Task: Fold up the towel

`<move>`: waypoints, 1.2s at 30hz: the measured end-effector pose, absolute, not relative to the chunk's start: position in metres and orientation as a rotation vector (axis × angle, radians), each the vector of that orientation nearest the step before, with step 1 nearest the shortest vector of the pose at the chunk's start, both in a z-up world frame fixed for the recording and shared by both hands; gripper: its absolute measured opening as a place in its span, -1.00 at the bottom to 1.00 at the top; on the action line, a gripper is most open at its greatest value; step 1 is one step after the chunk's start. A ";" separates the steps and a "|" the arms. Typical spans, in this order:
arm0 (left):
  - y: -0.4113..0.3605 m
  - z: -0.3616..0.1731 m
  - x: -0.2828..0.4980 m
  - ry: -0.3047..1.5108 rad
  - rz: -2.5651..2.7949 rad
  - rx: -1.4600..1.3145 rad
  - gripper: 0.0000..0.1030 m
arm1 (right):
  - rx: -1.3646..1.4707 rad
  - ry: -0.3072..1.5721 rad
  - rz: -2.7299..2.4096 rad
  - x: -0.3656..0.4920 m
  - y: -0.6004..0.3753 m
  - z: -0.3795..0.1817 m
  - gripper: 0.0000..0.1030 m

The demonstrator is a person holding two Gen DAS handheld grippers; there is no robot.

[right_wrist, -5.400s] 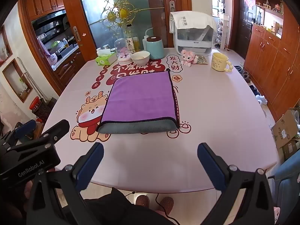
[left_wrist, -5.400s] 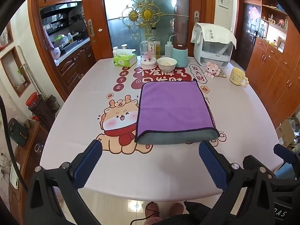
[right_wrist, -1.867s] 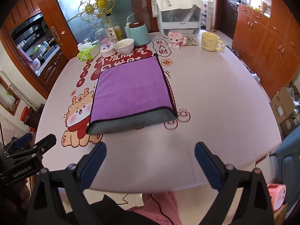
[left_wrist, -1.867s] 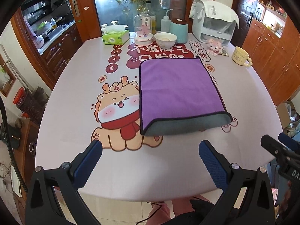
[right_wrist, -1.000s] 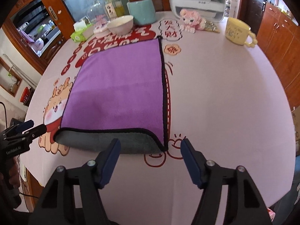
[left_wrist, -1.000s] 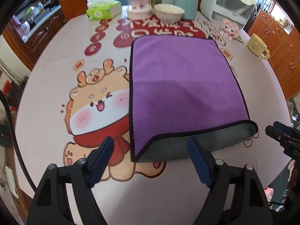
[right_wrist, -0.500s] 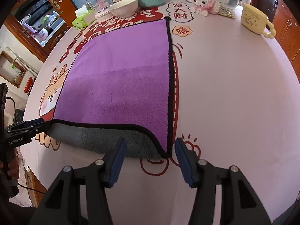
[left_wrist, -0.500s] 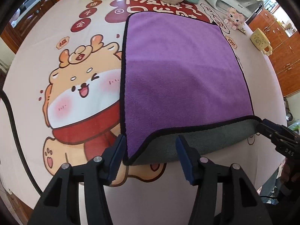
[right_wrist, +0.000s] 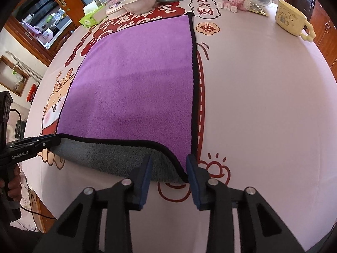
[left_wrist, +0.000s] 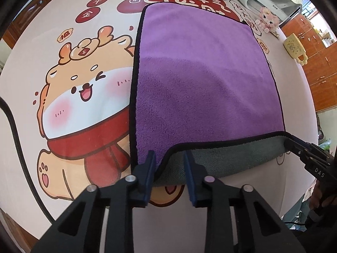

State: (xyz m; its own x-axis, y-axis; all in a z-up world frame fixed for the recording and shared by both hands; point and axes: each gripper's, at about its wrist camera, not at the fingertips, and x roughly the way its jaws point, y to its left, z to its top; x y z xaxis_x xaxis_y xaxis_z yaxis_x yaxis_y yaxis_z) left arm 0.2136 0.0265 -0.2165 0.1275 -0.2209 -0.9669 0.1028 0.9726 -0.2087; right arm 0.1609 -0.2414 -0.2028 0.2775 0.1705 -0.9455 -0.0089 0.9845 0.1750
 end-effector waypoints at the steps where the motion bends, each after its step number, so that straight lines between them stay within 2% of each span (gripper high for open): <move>1: 0.027 -0.216 0.214 1.426 -0.235 -0.096 -0.68 | 0.143 1.285 0.121 0.161 -0.241 -0.203 -0.38; 6: 0.031 -0.215 0.214 1.427 -0.235 -0.099 -0.81 | 0.133 1.288 0.102 0.162 -0.241 -0.204 -0.59; 9: 0.032 -0.214 0.213 1.424 -0.240 -0.105 -0.86 | 0.133 1.286 0.096 0.162 -0.241 -0.203 -0.63; 16: 0.029 -0.214 0.212 1.416 -0.259 -0.086 -0.91 | 0.138 1.278 0.101 0.160 -0.242 -0.202 -0.88; 28: 0.027 -0.211 0.211 1.405 -0.263 -0.075 -0.94 | 0.122 1.252 0.102 0.159 -0.238 -0.197 -0.91; 36: 0.028 -0.188 0.217 1.358 -0.268 -0.075 -0.94 | 0.118 1.216 0.101 0.161 -0.237 -0.184 -0.91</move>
